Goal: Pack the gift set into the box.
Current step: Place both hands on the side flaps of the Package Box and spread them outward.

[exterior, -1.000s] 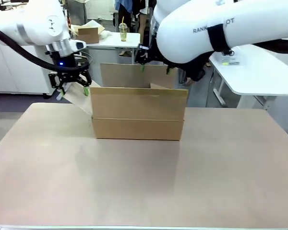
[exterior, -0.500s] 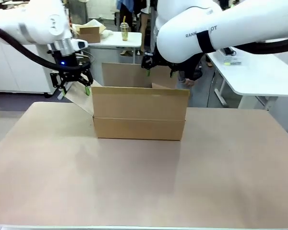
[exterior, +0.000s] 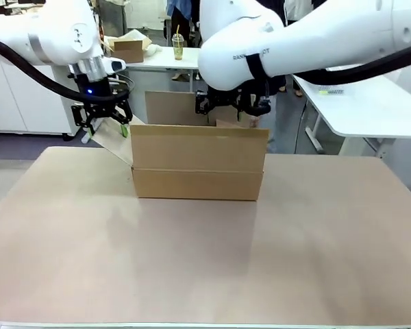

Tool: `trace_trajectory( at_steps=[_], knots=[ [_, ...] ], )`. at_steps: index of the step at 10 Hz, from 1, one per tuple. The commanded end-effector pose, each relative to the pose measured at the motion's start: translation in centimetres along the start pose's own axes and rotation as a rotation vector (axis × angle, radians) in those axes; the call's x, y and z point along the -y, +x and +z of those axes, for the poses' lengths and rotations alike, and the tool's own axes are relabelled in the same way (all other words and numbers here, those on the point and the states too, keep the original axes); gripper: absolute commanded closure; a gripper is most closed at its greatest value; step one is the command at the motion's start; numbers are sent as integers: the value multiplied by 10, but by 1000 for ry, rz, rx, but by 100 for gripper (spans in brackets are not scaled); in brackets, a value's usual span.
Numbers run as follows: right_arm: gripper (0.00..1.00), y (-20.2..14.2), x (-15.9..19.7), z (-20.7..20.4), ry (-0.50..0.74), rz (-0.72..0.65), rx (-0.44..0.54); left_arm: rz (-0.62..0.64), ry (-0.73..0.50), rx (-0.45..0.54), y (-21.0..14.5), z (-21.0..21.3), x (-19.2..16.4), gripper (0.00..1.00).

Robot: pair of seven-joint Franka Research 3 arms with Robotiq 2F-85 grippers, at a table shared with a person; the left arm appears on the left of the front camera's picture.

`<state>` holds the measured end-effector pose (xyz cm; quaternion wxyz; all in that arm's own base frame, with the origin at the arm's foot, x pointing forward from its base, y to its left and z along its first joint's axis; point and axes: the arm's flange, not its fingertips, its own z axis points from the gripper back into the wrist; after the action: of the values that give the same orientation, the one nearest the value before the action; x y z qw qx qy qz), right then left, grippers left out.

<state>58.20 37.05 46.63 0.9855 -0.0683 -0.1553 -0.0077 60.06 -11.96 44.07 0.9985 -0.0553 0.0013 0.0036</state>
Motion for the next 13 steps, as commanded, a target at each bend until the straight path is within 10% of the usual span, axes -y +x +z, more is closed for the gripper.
trace_trajectory(
  at_steps=[1, 13],
  knots=[
    [0, 3, -6, 6, -83, -1, 28, 15, 18, 10, 0, 1, -1, 0],
    [0, -20, 0, -44, -240, -9, -90, 15, 18, 10, 0, 1, -1, 0]
  ],
)
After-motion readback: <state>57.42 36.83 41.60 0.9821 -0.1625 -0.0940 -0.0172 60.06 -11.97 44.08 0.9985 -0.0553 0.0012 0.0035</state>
